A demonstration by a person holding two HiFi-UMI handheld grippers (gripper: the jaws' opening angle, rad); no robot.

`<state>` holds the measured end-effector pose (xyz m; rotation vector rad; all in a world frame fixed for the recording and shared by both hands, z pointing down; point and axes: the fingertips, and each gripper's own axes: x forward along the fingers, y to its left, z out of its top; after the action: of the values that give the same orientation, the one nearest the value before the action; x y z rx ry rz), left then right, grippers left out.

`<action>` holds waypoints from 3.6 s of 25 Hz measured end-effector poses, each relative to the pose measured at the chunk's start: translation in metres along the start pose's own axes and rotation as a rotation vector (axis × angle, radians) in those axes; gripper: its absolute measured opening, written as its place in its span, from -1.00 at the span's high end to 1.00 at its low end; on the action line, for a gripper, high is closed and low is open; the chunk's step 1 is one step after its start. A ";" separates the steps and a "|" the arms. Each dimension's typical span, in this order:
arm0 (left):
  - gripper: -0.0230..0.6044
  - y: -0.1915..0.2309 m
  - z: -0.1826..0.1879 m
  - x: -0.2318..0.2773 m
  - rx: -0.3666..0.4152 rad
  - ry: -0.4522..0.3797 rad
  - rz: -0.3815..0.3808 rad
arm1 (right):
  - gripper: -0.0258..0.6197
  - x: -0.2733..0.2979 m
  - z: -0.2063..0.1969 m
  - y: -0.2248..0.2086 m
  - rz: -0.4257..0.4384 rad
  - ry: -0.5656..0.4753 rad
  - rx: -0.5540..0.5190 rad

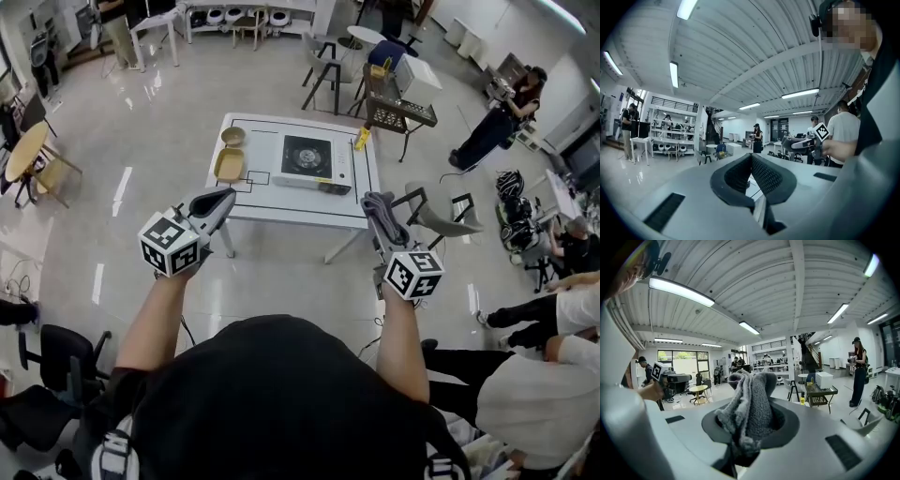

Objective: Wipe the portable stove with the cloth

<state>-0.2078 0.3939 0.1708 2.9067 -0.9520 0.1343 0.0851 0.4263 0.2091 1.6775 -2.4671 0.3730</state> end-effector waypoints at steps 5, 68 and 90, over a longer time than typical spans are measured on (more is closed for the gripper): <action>0.85 0.026 -0.003 -0.015 -0.002 0.001 -0.024 | 0.59 0.013 -0.002 0.016 -0.042 -0.008 0.021; 0.85 0.185 -0.034 0.307 -0.070 0.133 0.162 | 0.59 0.304 -0.020 -0.301 0.020 0.207 -0.116; 0.85 0.232 -0.067 0.358 -0.111 0.165 0.116 | 0.59 0.358 -0.051 -0.325 -0.012 0.301 -0.143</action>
<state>-0.0619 0.0049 0.2873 2.6914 -1.0619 0.3128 0.2520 0.0064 0.3881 1.4602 -2.2095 0.4041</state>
